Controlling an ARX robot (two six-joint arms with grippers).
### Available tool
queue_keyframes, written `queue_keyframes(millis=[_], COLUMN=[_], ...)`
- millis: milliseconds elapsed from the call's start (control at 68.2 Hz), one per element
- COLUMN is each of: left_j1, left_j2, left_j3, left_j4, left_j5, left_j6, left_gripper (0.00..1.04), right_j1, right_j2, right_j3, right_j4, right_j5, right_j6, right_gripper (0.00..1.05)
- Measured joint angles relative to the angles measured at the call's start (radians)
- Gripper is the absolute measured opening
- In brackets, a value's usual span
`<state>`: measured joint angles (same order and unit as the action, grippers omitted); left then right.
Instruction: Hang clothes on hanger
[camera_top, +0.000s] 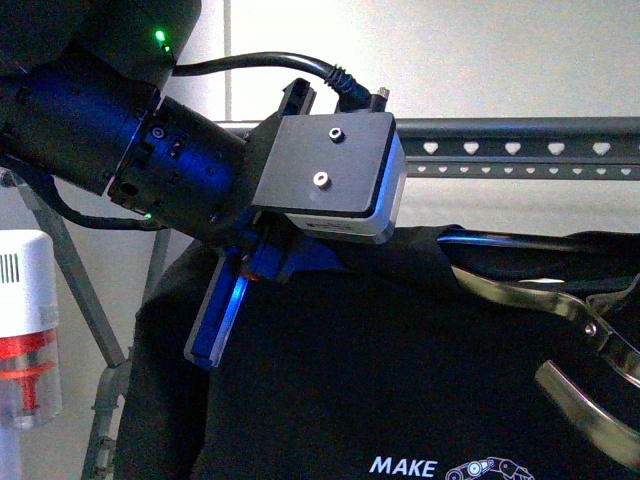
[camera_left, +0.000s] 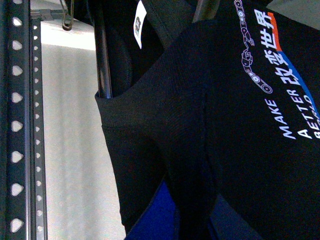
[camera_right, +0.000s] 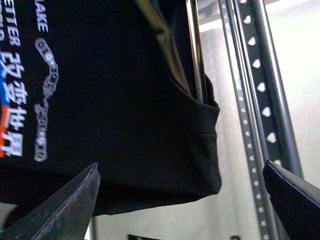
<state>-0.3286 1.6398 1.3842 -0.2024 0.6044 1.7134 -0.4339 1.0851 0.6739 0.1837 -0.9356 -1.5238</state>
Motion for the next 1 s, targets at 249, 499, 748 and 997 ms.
queue_keyframes(millis=[249,499,748,997], left_j1=[0.007,0.006,0.001,0.005], left_j2=[-0.013,-0.021,-0.048,-0.062], left_j3=[-0.003,-0.012,-0.029,-0.047], left_j4=[0.001,0.002,0.007,0.007], left_j5=[0.008,0.019,0.035,0.035], left_j6=[-0.001,0.000,0.000,0.000], left_gripper=[0.04,0.04,0.04,0.04], right_j1=[0.104,0.159,0.201,0.220], right_j2=[0.149,0.270,0.367,0.433], right_j3=[0.135,0.254,0.338,0.378], right_j4=[0.024,-0.003,-0.018,-0.026], right_j5=[0.075,0.158,0.230,0.261], right_j6=[-0.134,-0.155,-0.131,-0.129], right_gripper=[0.97,0.97,0.96,0.56])
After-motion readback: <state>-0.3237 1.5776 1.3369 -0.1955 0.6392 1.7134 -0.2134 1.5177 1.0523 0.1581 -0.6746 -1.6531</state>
